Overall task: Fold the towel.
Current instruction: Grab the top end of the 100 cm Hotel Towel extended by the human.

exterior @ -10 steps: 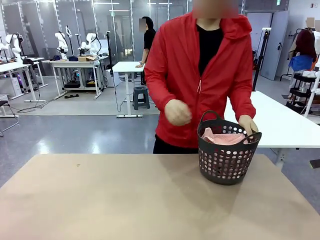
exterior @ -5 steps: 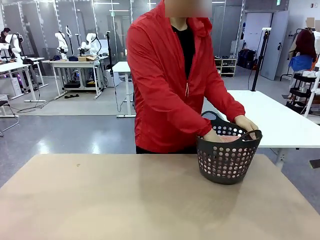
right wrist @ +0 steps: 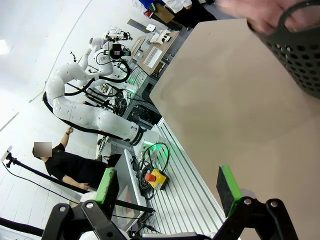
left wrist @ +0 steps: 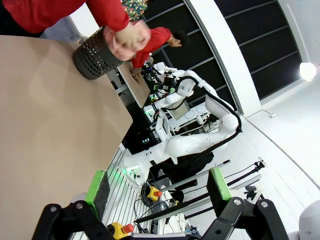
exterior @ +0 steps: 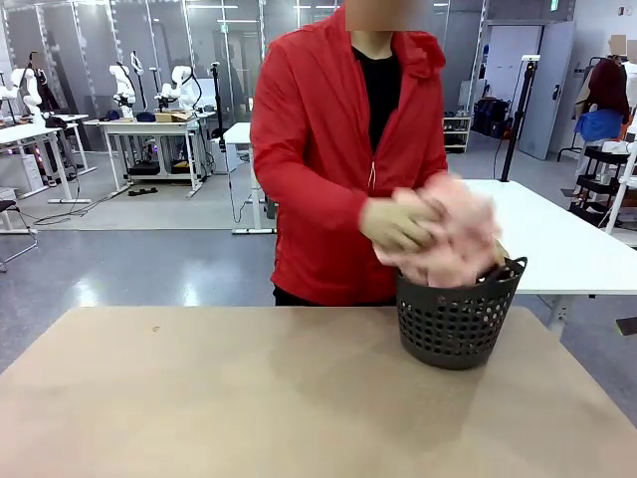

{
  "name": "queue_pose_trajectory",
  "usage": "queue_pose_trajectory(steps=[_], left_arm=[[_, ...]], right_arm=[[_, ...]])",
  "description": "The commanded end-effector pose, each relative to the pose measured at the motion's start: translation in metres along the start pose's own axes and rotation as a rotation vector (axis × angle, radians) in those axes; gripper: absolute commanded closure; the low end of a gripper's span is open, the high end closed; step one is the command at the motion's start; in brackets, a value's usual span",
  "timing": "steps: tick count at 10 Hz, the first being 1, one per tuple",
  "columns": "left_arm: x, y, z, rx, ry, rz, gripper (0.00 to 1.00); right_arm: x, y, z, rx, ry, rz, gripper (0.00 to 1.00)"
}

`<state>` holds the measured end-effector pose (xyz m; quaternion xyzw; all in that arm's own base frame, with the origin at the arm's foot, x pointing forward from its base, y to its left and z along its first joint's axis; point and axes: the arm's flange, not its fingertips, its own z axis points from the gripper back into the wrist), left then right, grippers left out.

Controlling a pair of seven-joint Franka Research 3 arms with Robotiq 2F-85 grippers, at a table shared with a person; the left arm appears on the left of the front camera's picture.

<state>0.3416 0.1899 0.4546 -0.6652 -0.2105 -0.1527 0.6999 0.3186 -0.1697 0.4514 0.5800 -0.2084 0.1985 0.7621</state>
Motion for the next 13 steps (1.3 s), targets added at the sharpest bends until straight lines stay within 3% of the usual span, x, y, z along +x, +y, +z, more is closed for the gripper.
queue_pose_trajectory(steps=[1,13], left_arm=[[0.0003,0.0003,0.0007,-0.009,-0.001,-0.003,0.0],[0.0003,0.0003,0.0007,-0.009,-0.001,-0.003,0.0]], right_arm=[[0.0018,-0.0006,0.0001,0.013,-0.011,0.019,0.0],[0.0018,-0.0006,0.0001,0.013,-0.011,0.019,0.0]])
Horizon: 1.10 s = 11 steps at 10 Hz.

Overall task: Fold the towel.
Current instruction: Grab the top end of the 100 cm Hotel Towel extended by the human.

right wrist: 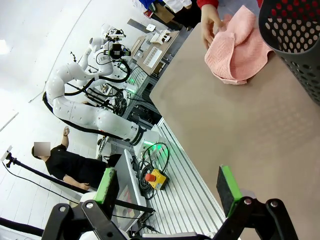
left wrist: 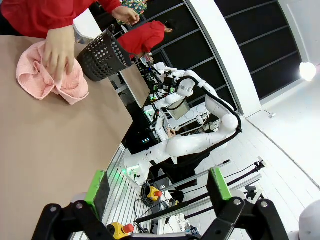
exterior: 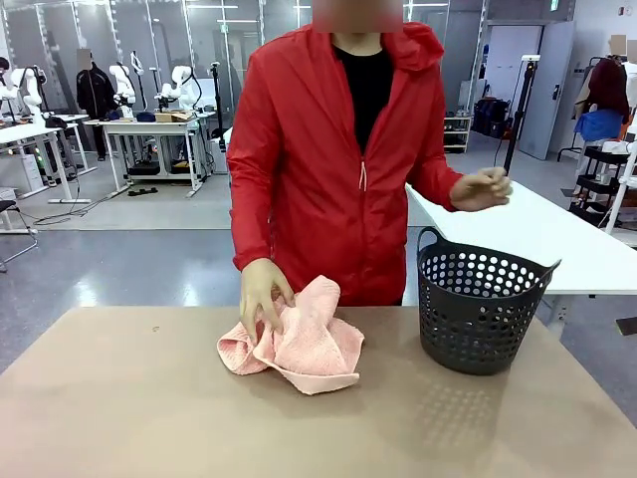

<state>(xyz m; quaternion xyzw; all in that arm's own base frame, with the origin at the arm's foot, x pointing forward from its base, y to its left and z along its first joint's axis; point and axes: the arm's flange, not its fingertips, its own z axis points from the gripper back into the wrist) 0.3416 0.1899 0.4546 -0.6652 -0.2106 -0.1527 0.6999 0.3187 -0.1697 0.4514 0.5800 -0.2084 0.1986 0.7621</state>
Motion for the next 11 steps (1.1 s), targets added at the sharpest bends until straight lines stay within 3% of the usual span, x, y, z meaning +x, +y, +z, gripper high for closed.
queue_pose_trajectory(steps=[1,11], left_arm=[[0.0003,0.0003,0.0007,-0.009,-0.001,-0.003,0.0],[0.0003,0.0003,0.0007,-0.009,-0.001,-0.003,0.0]], right_arm=[[0.0018,-0.0006,0.0001,0.013,-0.011,0.019,0.0],[0.0018,-0.0006,0.0001,0.013,-0.011,0.019,0.0]])
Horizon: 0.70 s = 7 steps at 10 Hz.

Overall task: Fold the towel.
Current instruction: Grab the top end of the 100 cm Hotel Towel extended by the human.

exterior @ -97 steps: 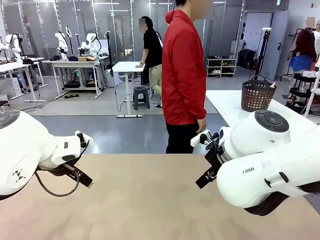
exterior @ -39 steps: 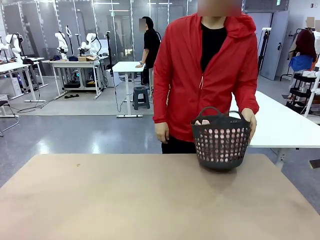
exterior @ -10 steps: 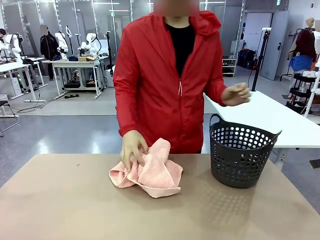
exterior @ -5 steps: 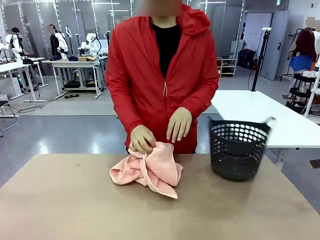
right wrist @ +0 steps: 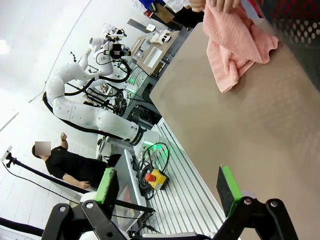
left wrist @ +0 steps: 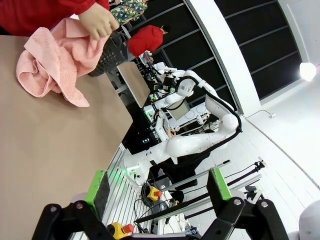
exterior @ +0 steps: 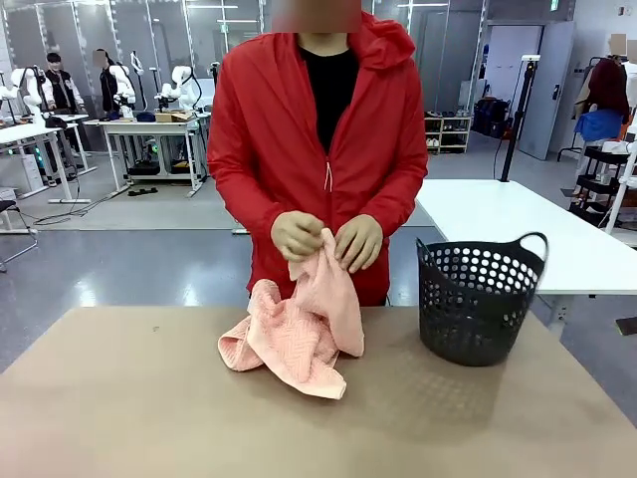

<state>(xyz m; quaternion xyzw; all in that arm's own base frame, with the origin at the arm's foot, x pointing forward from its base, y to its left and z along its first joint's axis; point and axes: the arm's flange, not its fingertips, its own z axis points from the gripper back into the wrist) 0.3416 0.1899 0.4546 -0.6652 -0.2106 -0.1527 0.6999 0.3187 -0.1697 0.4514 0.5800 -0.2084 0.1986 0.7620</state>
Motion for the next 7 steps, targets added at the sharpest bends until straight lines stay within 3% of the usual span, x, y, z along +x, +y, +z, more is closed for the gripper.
queue_pose_trajectory(steps=[1,7], left_arm=[[0.0003,0.0003,0.0007,-0.009,-0.001,-0.003,0.0],[0.0003,0.0003,0.0007,-0.009,-0.001,-0.003,0.0]], right_arm=[[0.0017,-0.0006,0.0001,0.013,-0.011,0.019,0.0],[0.0017,-0.0006,0.0001,0.013,-0.011,0.019,0.0]])
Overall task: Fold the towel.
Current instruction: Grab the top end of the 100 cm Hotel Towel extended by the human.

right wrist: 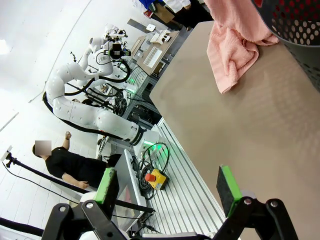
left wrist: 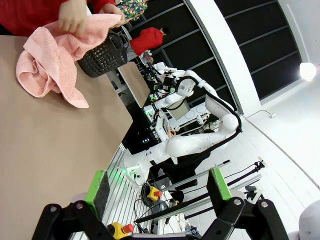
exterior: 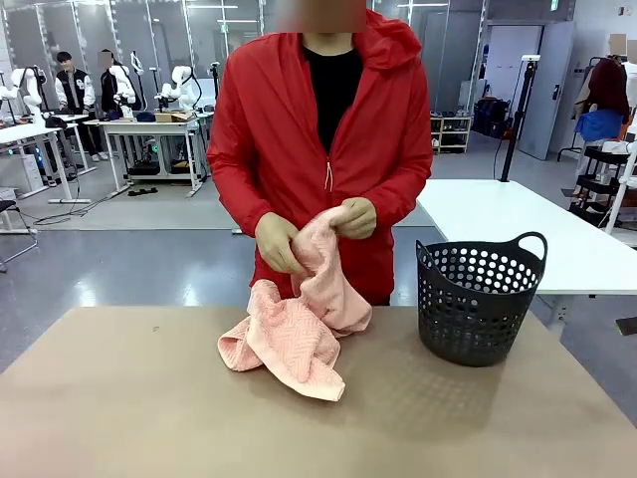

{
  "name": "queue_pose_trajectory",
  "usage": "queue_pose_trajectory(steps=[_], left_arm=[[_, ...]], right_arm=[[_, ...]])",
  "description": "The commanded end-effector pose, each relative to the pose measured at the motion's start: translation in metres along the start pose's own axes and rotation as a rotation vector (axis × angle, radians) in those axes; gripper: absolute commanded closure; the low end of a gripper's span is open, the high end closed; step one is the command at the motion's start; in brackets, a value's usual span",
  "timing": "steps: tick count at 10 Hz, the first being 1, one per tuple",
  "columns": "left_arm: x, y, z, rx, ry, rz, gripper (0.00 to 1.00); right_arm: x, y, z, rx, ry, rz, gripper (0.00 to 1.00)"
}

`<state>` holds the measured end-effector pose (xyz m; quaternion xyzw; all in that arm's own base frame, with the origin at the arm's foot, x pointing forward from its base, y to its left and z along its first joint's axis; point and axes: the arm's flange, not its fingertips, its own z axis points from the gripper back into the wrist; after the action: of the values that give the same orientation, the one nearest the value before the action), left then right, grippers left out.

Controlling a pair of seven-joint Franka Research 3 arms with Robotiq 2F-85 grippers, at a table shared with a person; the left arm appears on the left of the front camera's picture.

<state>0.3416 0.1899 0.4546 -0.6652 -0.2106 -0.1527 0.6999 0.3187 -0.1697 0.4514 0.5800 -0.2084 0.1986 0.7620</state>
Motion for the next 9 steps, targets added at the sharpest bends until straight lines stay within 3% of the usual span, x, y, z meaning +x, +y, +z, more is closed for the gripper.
queue_pose_trajectory(steps=[1,9], left_arm=[[0.0003,0.0003,0.0007,-0.009,-0.001,-0.003,0.0],[0.0003,0.0003,0.0007,-0.009,-0.001,-0.003,0.0]], right_arm=[[0.0017,-0.0006,0.0001,0.013,-0.011,0.019,0.0],[0.0017,-0.0006,0.0001,0.013,-0.011,0.019,0.0]])
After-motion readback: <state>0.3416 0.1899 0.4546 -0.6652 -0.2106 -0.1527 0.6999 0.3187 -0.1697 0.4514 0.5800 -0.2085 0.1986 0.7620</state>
